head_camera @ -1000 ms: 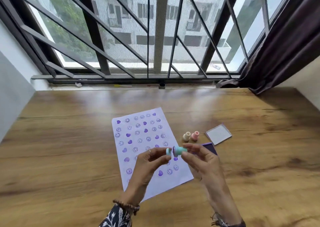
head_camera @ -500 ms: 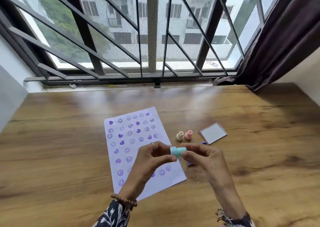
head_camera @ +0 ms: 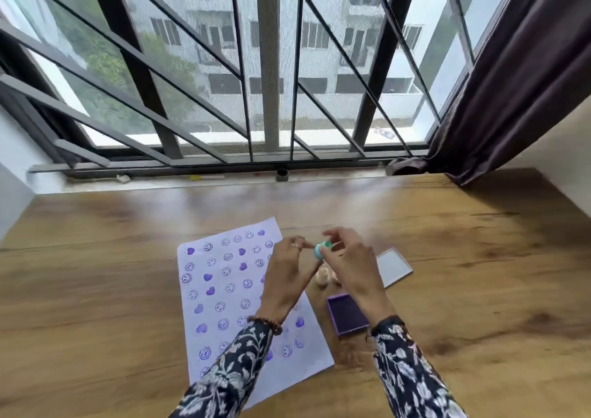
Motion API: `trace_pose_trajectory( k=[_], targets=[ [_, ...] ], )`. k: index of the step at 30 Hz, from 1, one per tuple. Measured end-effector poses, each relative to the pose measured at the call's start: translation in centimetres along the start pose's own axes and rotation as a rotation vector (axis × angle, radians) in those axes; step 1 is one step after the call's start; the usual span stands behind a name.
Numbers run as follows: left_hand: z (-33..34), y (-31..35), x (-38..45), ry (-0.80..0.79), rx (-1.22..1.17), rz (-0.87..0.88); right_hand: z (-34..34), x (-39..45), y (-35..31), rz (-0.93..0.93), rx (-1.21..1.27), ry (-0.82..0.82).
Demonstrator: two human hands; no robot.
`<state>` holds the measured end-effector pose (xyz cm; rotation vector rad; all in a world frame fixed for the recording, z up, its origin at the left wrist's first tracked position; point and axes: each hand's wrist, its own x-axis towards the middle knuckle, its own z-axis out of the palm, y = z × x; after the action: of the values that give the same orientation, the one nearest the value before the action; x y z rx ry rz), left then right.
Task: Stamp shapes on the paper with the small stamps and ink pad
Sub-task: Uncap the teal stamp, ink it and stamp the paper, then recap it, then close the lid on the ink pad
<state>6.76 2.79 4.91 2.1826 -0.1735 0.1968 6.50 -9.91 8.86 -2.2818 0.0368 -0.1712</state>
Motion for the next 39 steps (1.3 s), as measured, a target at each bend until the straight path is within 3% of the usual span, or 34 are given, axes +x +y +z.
trace_pose_trajectory(
  k=[6,11,17,21,28,39],
  targets=[
    [1.4,-2.2,2.0,-0.103,0.145,-0.012,1.9,2.8,2.7,-0.01,-0.183,-0.131],
    [1.4,-3.3,1.4,-0.197,0.204,-0.021,2.6,2.6,3.8,-0.005,-0.171,-0.121],
    [0.4,-2.0,-1.4,-0.029,0.076,0.055,-0.7,0.6,4.7,0.05,0.005,0.103],
    [0.4,-1.8,-5.3,-0.068,-0.014,0.104,-3.7,-1.3,8.3,0.232,-0.03,0.226],
    [2.6,-1.6,-7.7,-0.257,0.03,0.123,-3.6,-1.2,10.4,0.408,-0.249,-0.038],
    [3.8,-1.2,-7.3,-0.228,0.104,0.118,-4.2,-1.6,8.9,0.354,-0.37,0.088]
  ],
)
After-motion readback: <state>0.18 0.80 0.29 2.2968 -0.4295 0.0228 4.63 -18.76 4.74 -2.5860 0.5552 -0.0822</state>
